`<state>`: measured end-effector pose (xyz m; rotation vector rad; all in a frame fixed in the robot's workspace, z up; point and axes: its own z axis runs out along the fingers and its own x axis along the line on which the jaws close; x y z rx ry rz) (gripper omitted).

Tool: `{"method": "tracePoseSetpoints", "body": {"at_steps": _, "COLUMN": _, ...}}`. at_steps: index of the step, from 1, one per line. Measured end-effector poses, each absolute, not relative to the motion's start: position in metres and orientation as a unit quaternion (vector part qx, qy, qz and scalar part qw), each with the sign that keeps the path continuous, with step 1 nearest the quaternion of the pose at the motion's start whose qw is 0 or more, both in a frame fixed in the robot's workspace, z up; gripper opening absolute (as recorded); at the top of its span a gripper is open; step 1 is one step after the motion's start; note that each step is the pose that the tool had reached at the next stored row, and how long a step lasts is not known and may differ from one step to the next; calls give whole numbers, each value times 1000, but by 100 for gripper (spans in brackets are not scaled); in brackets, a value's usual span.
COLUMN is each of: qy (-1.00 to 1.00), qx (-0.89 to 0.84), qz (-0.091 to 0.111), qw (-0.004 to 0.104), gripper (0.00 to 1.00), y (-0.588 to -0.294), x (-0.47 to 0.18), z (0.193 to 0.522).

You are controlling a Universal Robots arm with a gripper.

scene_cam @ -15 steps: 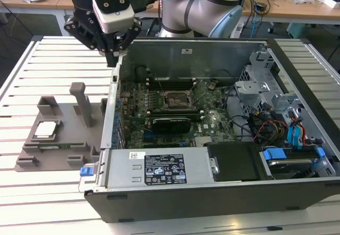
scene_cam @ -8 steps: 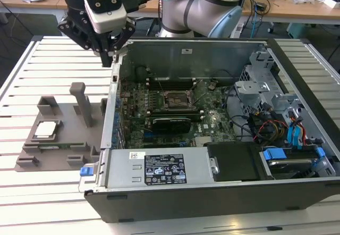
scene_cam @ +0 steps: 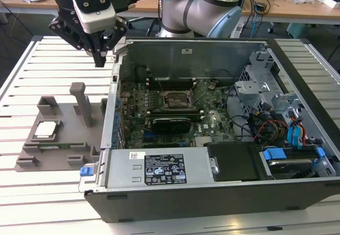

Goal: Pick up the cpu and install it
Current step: 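Reach for the cpu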

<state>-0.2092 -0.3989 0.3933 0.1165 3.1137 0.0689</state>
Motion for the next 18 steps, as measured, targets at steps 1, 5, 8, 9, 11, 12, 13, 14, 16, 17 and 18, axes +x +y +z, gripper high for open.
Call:
{"method": "tracePoseSetpoints", "body": {"at_steps": 1, "qy": 999, "qx": 37, "qz": 22, "qw": 12, "gripper": 11, "y": -399, "x": -210, "z": 393}}
{"method": "tracePoseSetpoints", "body": {"at_steps": 5, "qy": 999, "qx": 37, "qz": 22, "qw": 13, "gripper": 11, "y": -399, "x": -215, "z": 393}}
{"method": "tracePoseSetpoints", "body": {"at_steps": 8, "qy": 999, "qx": 37, "qz": 22, "qw": 12, "gripper": 11, "y": -399, "x": -219, "z": 393}}
{"method": "tracePoseSetpoints", "body": {"at_steps": 9, "qy": 999, "qx": 37, "qz": 22, "qw": 12, "gripper": 11, "y": -399, "x": -220, "z": 393}}
{"method": "tracePoseSetpoints", "body": {"at_steps": 11, "qy": 999, "qx": 37, "qz": 22, "qw": 12, "gripper": 11, "y": -399, "x": -223, "z": 393}}
{"method": "tracePoseSetpoints", "body": {"at_steps": 12, "qy": 999, "qx": 37, "qz": 22, "qw": 12, "gripper": 11, "y": -399, "x": -225, "z": 393}}
{"method": "tracePoseSetpoints", "body": {"at_steps": 13, "qy": 999, "qx": 37, "qz": 22, "qw": 12, "gripper": 11, "y": -399, "x": -225, "z": 393}}
{"method": "tracePoseSetpoints", "body": {"at_steps": 14, "qy": 999, "qx": 37, "qz": 22, "qw": 12, "gripper": 11, "y": -399, "x": -226, "z": 393}}
{"method": "tracePoseSetpoints", "body": {"at_steps": 16, "qy": 999, "qx": 37, "qz": 22, "qw": 12, "gripper": 11, "y": -399, "x": -228, "z": 393}}
{"method": "tracePoseSetpoints", "body": {"at_steps": 17, "qy": 999, "qx": 37, "qz": 22, "qw": 12, "gripper": 11, "y": -399, "x": -229, "z": 393}}
{"method": "tracePoseSetpoints", "body": {"at_steps": 18, "qy": 999, "qx": 37, "qz": 22, "qw": 12, "gripper": 11, "y": -399, "x": -230, "z": 393}}
